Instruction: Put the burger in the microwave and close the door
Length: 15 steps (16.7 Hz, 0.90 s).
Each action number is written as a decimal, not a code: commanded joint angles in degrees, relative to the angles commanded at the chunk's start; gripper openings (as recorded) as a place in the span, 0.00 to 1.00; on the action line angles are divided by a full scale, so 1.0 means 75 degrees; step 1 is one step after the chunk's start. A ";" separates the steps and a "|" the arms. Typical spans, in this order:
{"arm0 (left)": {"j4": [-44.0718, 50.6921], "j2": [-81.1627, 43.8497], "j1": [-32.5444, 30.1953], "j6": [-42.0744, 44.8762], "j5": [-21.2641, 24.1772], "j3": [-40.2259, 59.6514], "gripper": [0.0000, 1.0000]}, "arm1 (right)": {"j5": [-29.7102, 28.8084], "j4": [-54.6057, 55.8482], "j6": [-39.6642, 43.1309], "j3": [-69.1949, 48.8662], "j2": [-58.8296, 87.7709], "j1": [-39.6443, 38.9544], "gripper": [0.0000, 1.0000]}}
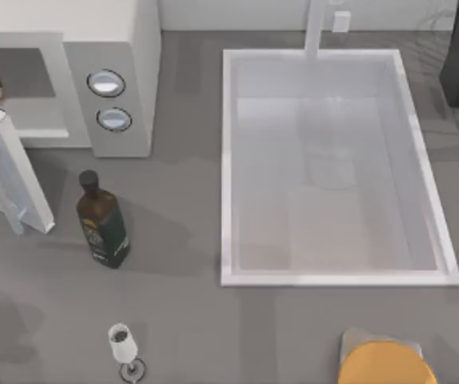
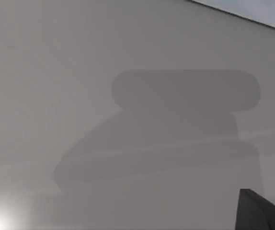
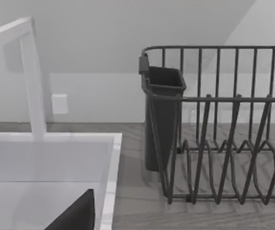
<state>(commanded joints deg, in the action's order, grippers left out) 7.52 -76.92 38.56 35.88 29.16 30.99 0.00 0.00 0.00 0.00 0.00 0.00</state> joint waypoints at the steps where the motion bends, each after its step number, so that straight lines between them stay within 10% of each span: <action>1: -0.0031 0.0177 -0.0181 -0.0194 -0.0103 -0.0215 0.00 | 0.0000 0.0000 0.0000 0.0000 0.0000 0.0000 1.00; 15: -0.0288 0.0842 -0.1226 -0.1782 -0.1124 -0.0687 0.00 | 0.0000 0.0000 0.0000 0.0000 0.0000 0.0000 1.00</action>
<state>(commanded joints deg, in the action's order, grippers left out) 5.35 -70.60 29.36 22.51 20.73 25.83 0.00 0.00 0.00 0.00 0.00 0.00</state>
